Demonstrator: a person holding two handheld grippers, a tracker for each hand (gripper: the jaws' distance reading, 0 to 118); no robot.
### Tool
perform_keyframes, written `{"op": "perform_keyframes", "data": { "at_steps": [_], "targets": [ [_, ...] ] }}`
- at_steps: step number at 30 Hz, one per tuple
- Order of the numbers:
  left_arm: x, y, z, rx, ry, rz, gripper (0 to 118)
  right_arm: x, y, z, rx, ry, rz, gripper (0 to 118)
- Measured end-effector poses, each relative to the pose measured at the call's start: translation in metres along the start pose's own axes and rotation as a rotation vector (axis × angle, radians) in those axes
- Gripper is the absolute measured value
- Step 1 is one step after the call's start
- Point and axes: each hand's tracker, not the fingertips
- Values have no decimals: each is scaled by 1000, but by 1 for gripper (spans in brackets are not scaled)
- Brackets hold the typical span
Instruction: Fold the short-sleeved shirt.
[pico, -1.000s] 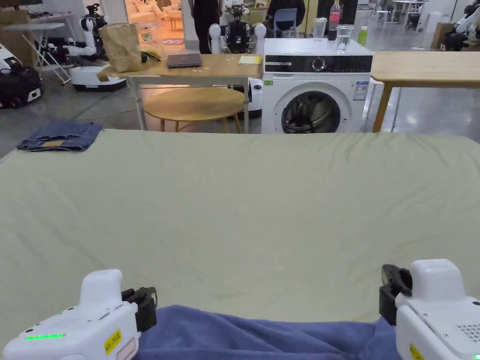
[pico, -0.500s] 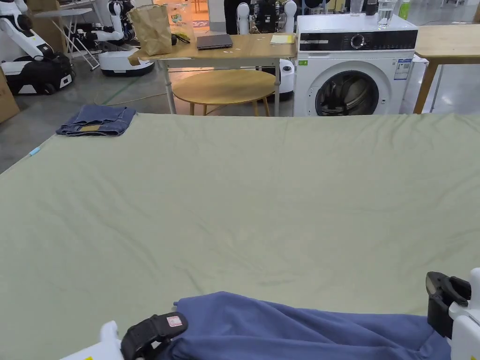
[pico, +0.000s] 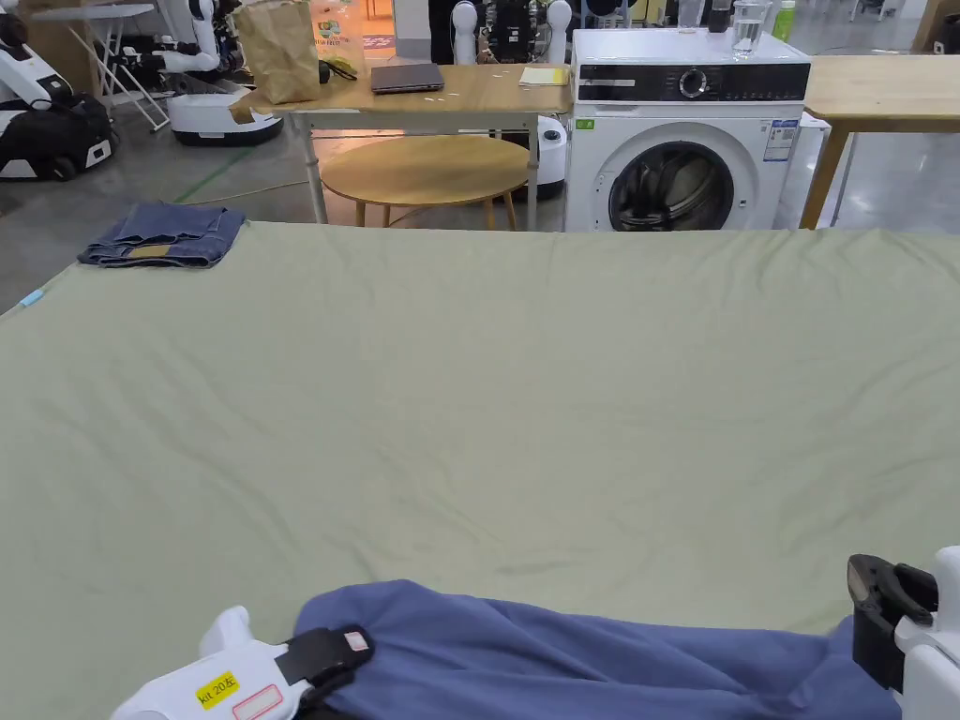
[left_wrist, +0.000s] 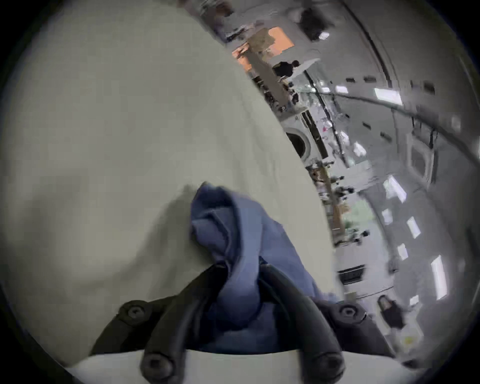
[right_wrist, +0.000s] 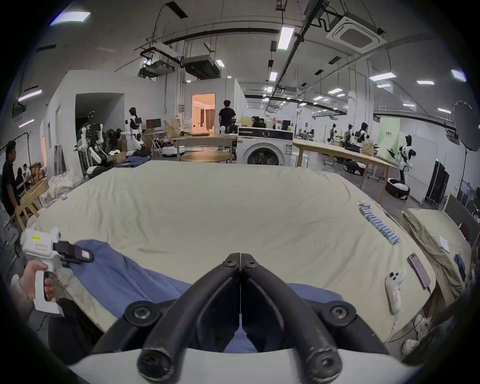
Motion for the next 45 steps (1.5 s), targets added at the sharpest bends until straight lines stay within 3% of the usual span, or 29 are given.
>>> {"op": "perform_keyframes", "data": {
  "at_steps": [3, 8, 11, 17, 22, 24, 25, 26, 27, 28, 29, 32, 36, 37, 38, 39, 40, 41, 45],
  "targets": [
    [29, 12, 23, 75, 139, -233, 5, 3, -2, 0, -6, 6, 1, 0],
    [123, -15, 39, 160, 222, -672, 5, 9, -4, -3, -12, 11, 8, 0],
    [184, -59, 28, 180, 194, -929, 5, 13, -7, -4, -11, 1, 24, 0],
    [254, -165, -49, 18, 243, -1214, 5, 35, -14, -5, -14, -2, -1, 0],
    [248, -232, -106, -42, 383, -1444, 4, 52, -21, -9, -29, 5, -5, 0],
    [243, -236, -114, -81, 383, -1393, 6, 57, -22, -10, -33, 8, -9, 0],
    [242, -231, -115, -104, 388, -1314, 14, 59, -22, -11, -33, 12, -10, 0],
    [243, -221, -110, -131, 363, -1219, 27, 61, -22, -11, -34, 18, -10, 0],
    [244, -212, -102, -128, 295, -1122, 49, 63, -21, -11, -36, 22, -11, 0],
    [246, -202, -90, -126, 218, -1026, 81, 64, -21, -10, -33, 26, -13, 0],
    [249, -193, -77, -105, 143, -948, 91, 65, -21, -9, -33, 32, -15, 0],
    [249, -165, -37, -88, -88, -712, 91, 69, -20, -8, -34, 46, -30, 0],
    [231, -139, -15, 85, 13, -580, 91, 74, -21, -7, -32, 47, -42, 0],
    [222, -131, -22, 21, 57, -552, 90, 74, -21, -7, -33, 49, -49, 0],
    [217, -131, -36, -94, 79, -542, 77, 75, -21, -8, -35, 51, -54, 0],
    [211, -130, -47, -161, 88, -554, 53, 75, -21, -8, -37, 52, -57, 0],
    [208, -134, -55, -174, 101, -582, 13, 75, -22, -8, -36, 53, -58, 0],
    [208, -141, -61, -157, 132, -619, 2, 76, -22, -8, -35, 52, -60, 0],
    [214, -160, -88, -234, 136, -597, 1, 80, -23, -6, -36, 44, -78, 0]
  ]
}}
